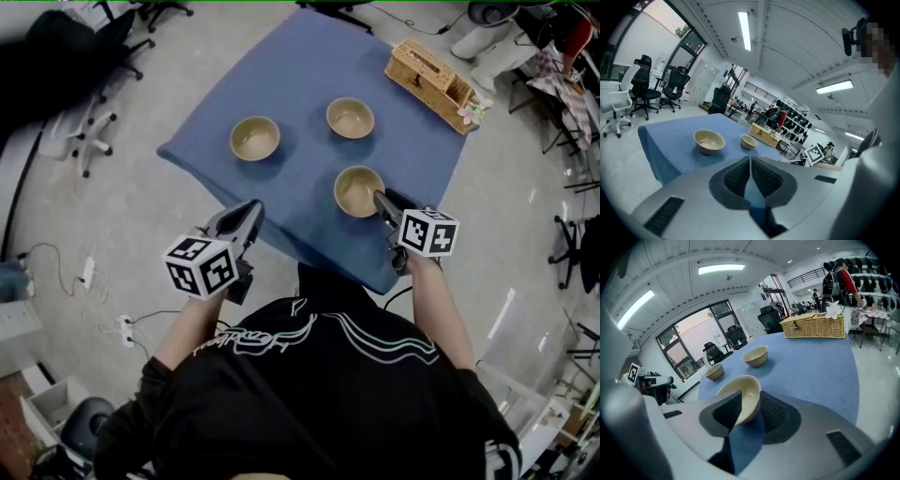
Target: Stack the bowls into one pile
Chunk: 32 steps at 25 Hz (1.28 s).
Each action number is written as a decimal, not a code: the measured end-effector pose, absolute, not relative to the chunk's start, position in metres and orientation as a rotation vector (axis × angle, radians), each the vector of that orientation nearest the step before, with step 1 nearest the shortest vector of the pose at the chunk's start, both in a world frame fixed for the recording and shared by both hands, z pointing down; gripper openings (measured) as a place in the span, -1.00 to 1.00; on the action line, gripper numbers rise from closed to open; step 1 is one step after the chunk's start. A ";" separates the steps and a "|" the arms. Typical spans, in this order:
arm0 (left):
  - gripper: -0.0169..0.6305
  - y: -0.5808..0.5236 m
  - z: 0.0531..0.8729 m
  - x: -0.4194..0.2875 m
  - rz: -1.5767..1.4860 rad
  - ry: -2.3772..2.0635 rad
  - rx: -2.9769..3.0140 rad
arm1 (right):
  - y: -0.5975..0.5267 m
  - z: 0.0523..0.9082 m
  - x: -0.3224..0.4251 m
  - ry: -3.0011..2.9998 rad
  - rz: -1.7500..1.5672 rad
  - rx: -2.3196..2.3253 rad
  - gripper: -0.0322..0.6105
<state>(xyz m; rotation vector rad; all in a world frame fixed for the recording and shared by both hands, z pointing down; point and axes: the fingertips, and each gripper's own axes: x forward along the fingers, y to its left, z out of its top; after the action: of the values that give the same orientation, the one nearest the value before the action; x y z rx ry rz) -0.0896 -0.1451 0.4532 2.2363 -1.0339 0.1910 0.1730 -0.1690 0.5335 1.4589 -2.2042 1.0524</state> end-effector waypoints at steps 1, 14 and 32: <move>-0.85 -0.146 0.454 -0.091 0.191 -1.042 2.230 | -0.170 0.534 0.176 -2.196 1.062 1.471 -0.50; -0.85 -0.160 0.455 -0.102 0.182 -1.064 2.186 | -0.178 0.528 0.177 -2.192 1.137 1.508 -0.79; -0.85 -0.165 0.459 -0.107 0.169 -1.076 2.173 | -0.179 0.508 0.156 -2.307 1.124 1.414 -0.81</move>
<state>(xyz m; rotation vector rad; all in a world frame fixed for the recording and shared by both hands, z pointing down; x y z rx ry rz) -0.1068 -0.1651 0.4586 2.1728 -1.0765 0.1686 0.1559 -0.1791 0.5078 1.4137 -2.3067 1.1243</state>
